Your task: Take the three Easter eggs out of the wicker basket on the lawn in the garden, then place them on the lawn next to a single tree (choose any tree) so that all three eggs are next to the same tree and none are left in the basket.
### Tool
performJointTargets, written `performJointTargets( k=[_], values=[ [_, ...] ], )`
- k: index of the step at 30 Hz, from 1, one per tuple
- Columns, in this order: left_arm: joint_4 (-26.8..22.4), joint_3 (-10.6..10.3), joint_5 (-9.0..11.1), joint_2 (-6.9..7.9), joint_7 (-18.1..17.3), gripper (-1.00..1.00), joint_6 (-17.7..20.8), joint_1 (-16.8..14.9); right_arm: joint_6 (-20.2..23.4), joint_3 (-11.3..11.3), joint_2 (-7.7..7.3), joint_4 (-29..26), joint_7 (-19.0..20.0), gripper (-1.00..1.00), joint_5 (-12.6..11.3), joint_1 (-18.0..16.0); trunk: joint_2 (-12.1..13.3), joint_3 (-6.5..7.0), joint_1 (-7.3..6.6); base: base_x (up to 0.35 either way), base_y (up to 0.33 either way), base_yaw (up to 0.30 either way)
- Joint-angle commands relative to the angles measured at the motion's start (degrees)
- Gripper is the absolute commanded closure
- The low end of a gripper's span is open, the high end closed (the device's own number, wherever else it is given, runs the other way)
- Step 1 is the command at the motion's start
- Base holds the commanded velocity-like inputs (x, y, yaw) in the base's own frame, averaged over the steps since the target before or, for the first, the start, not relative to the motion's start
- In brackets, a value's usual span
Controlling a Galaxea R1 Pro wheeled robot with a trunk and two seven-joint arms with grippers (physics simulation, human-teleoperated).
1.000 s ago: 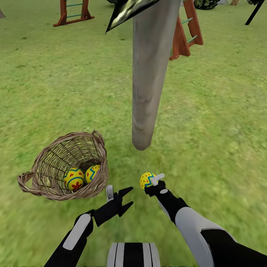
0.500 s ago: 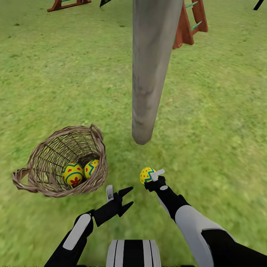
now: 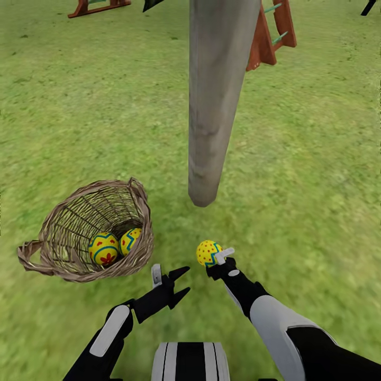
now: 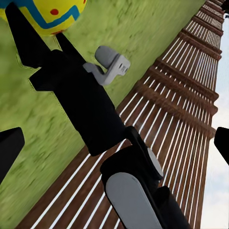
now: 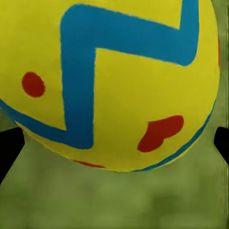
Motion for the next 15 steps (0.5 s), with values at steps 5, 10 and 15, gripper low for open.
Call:
performJointTargets(
  k=[5,10,15],
  values=[
    [0.03,0.03,0.07,-0.01,-0.14,-1.0,0.2,-0.02,0.4,-0.36,-0.25,-7.68,0.2,-1.0,0.43,0.42,0.06,1.09,-0.13,0.0,0.0,0.0],
    [0.03,0.04,0.07,-0.01,-0.14,-1.0,0.24,-0.02,0.91,-0.37,-0.24,-12.28,0.26,-1.0,0.43,0.74,0.13,2.19,-0.26,0.0,0.0,0.0],
    [-0.01,-0.1,0.17,-0.6,0.1,-1.0,0.28,0.24,1.66,-0.15,-0.36,-15.65,0.88,-1.0,0.35,0.91,0.17,2.85,-0.35,0.0,0.0,0.0]
  ],
)
